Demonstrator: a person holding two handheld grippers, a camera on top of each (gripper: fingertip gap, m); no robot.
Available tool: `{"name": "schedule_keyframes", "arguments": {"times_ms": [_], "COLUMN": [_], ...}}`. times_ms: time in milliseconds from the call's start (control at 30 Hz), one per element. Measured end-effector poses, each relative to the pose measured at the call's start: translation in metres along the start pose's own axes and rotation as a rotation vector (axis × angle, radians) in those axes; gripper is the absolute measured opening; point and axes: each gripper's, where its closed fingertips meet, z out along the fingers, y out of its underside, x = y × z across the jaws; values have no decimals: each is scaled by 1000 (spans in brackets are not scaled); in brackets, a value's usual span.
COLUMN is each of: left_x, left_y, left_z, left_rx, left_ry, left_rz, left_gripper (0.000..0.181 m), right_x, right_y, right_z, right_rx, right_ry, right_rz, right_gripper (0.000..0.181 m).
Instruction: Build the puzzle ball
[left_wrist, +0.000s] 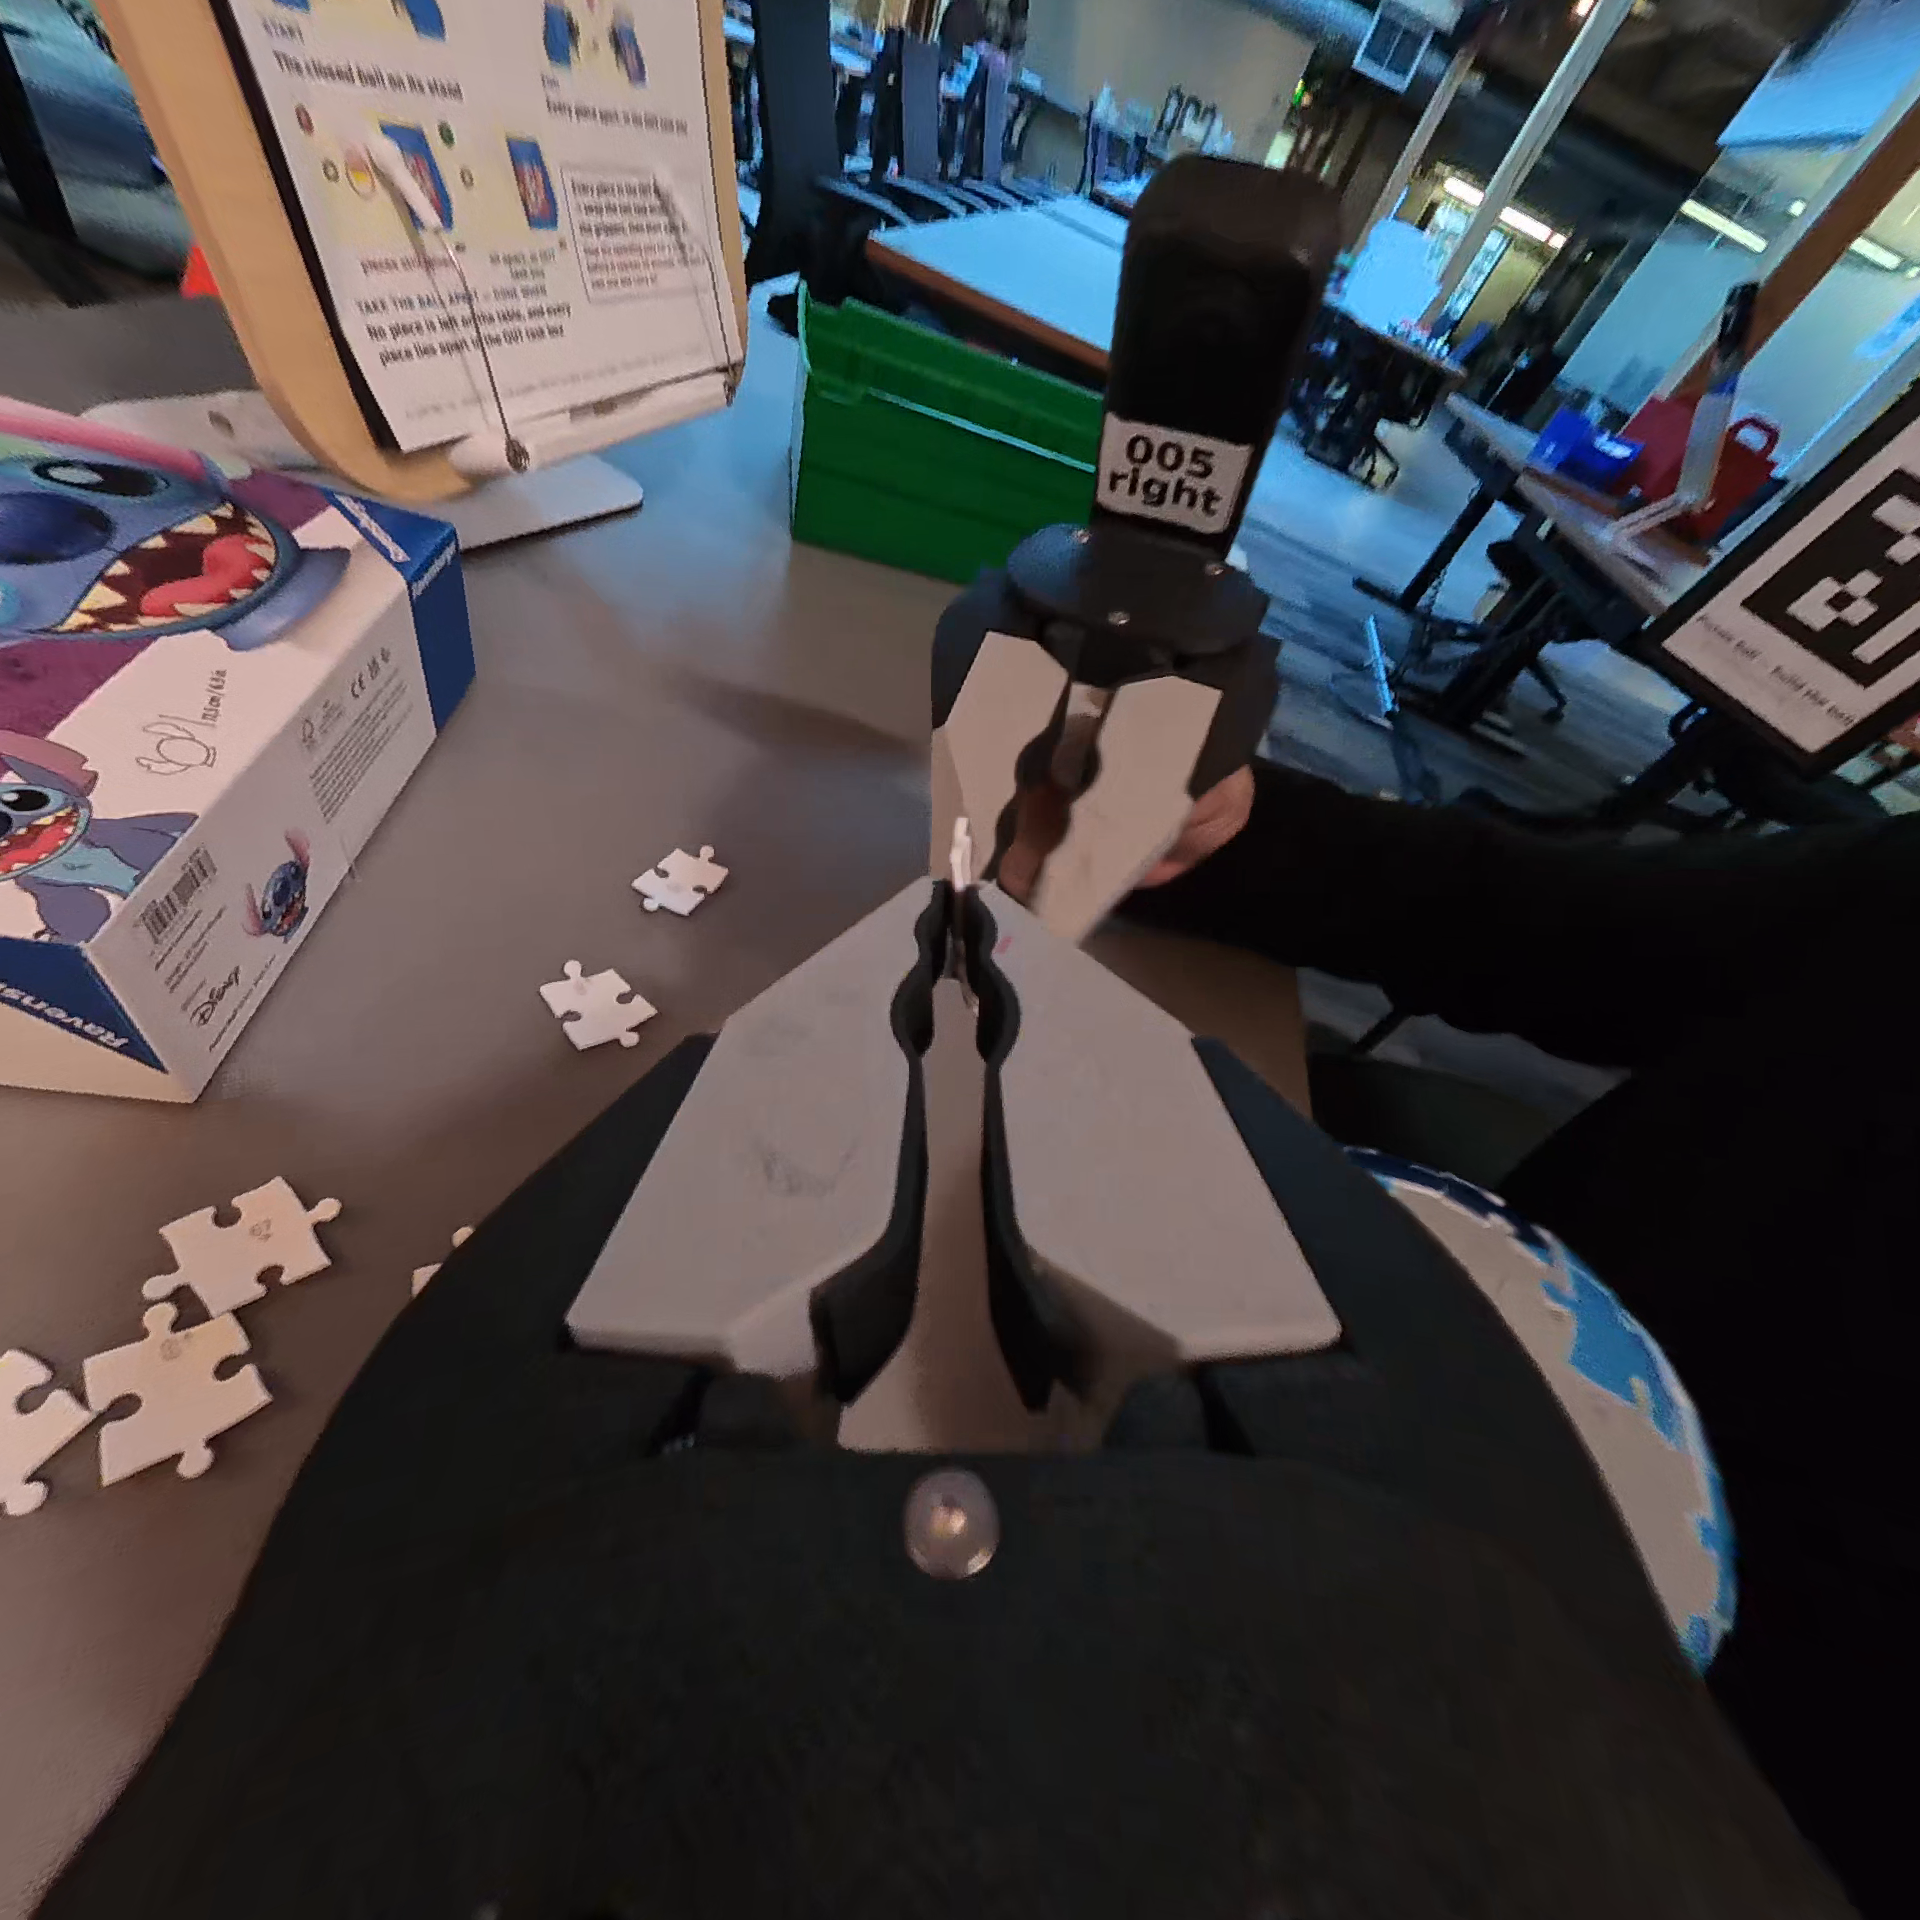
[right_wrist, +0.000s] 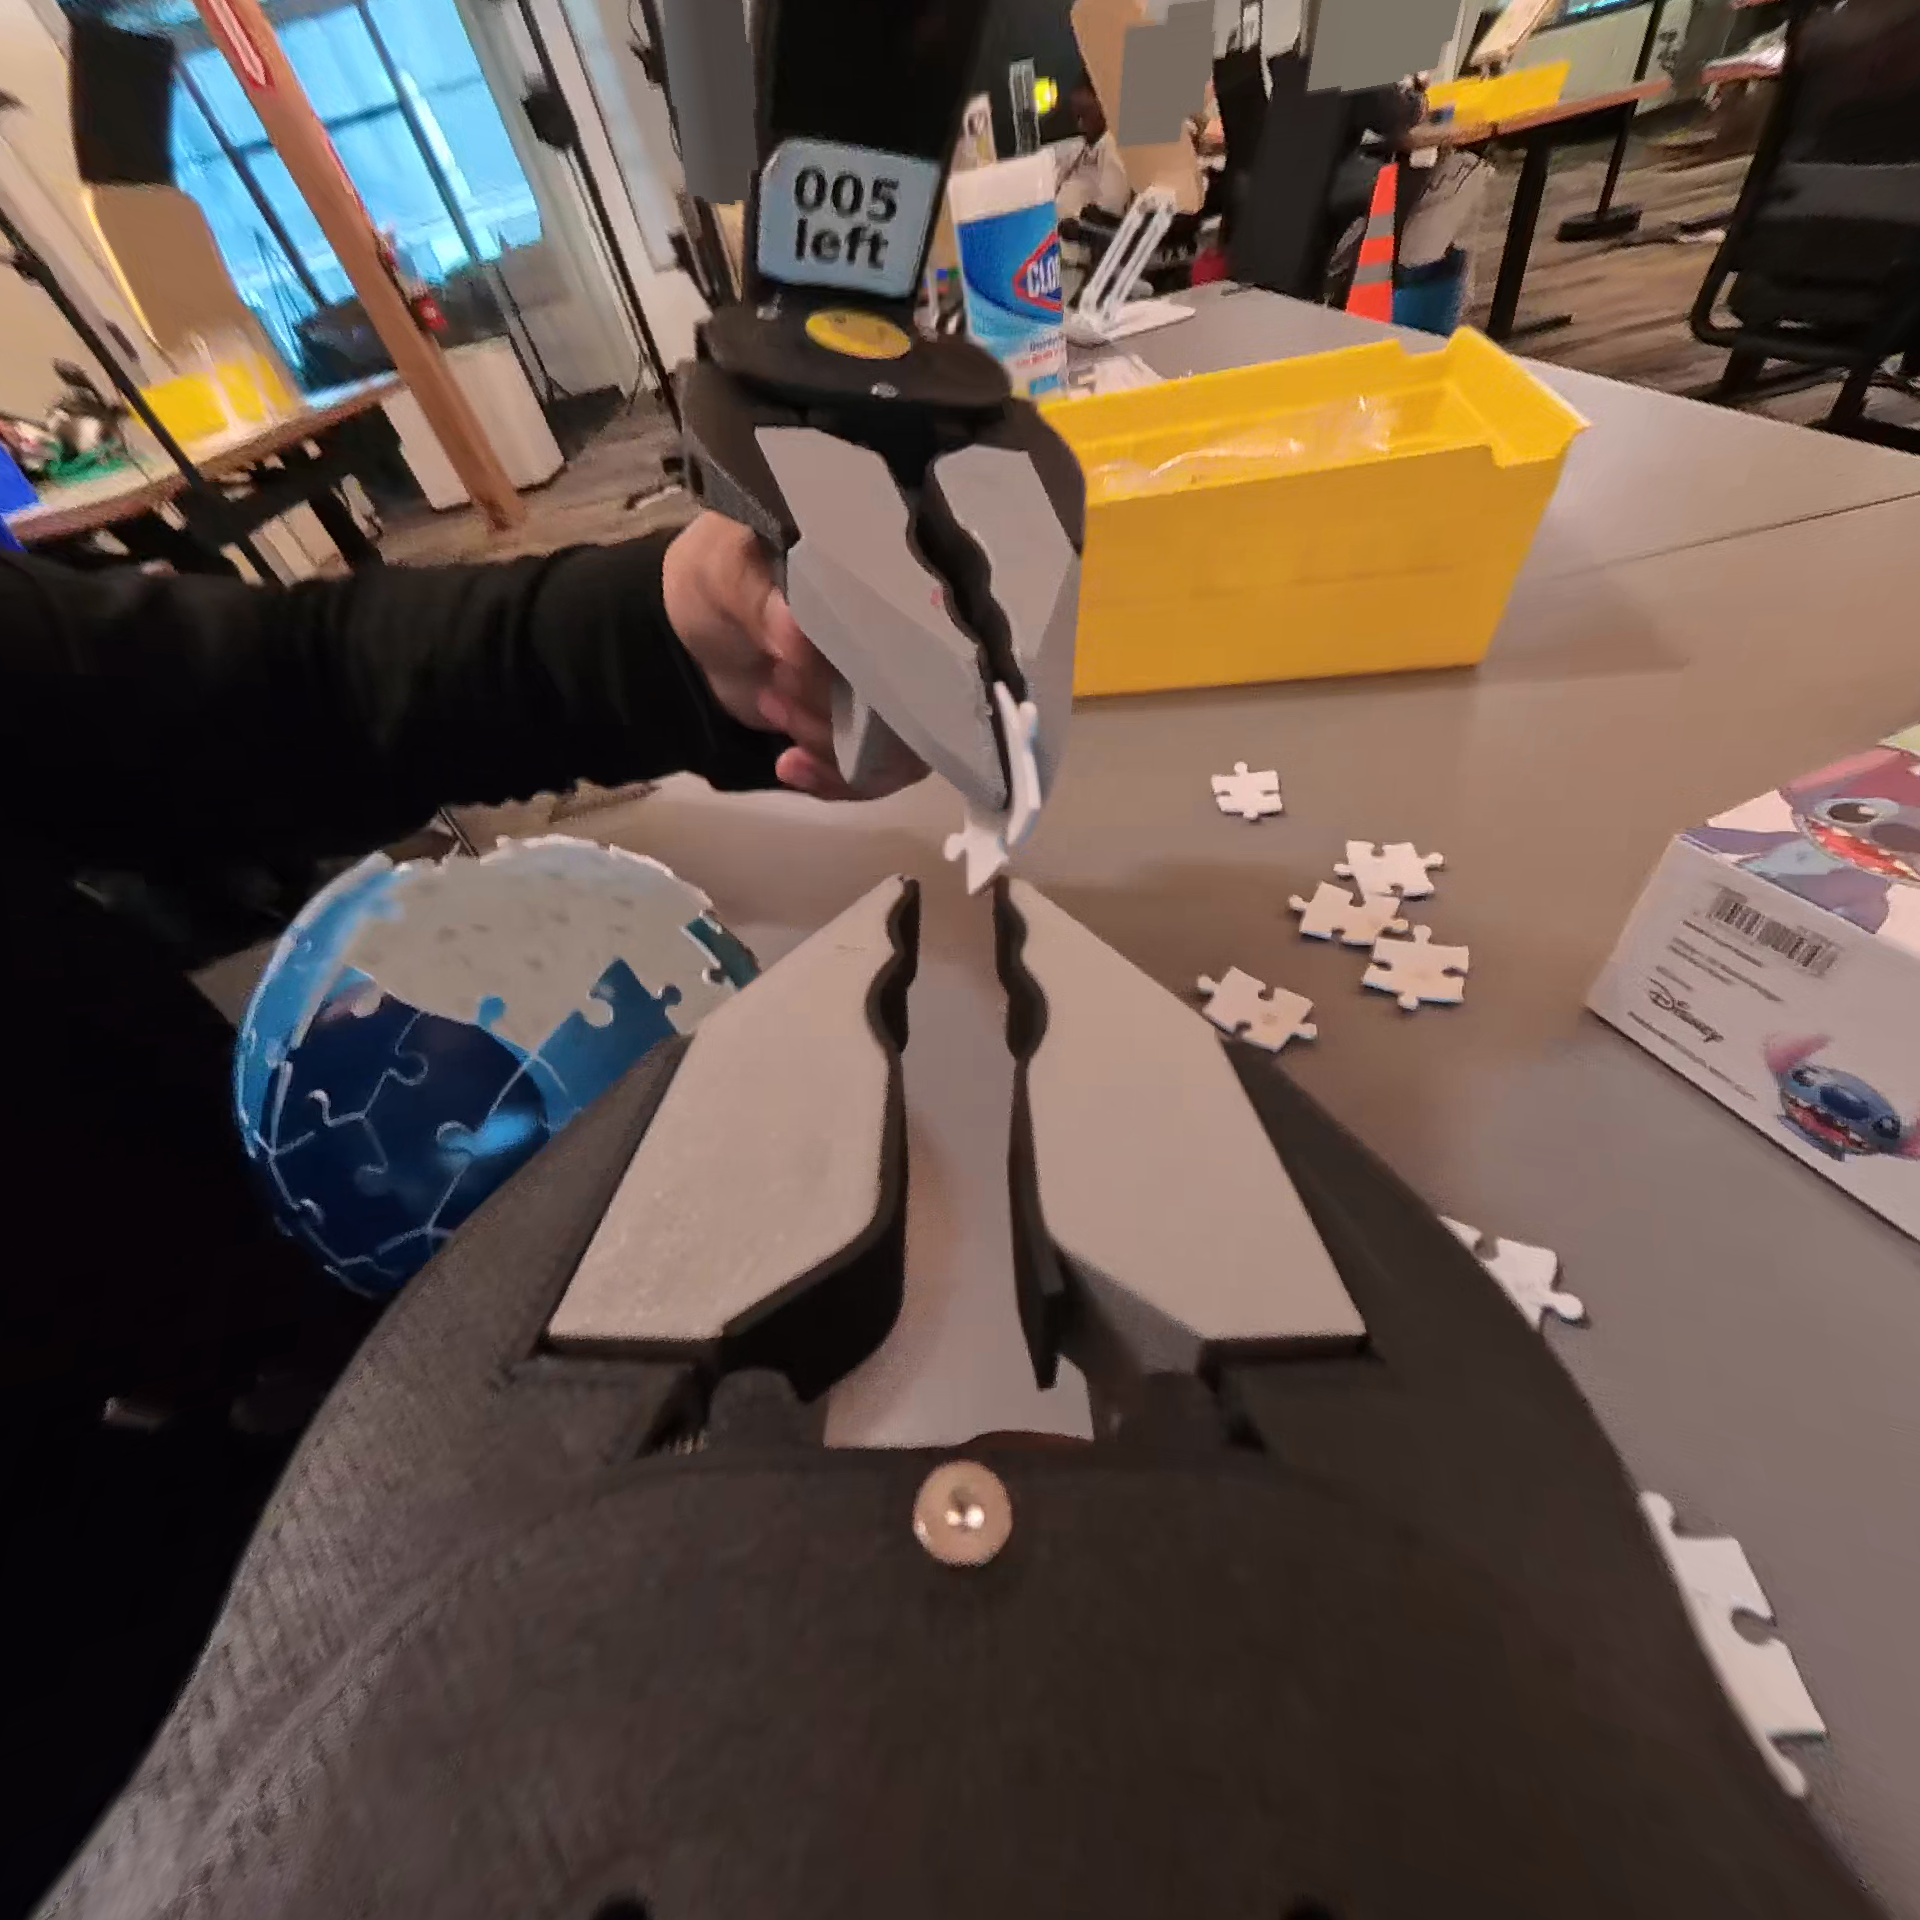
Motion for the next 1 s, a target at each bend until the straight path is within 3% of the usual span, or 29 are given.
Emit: {"name": "schedule_keyframes", "arguments": {"times_ms": [67,433,867,1000], "left_x": [3,2,10,11], "left_y": [-3,18,50,54], "left_z": [-5,-26,-33,-42], "left_rx": [33,-31,-203,-242], "left_ry": [0,-68,-194,-248], "left_rz": [-12,-26,98,115], "left_gripper": [0,0,0,20], "right_x": [-1,-4,-18,-25], "right_y": [-6,-11,-7,-5], "right_z": [1,10,25,30], "right_rx": [26,40,-39,-85], "right_ry": [2,15,37,43], "right_rz": [1,-15,-157,-231], "right_gripper": [1,0,0,0]}}
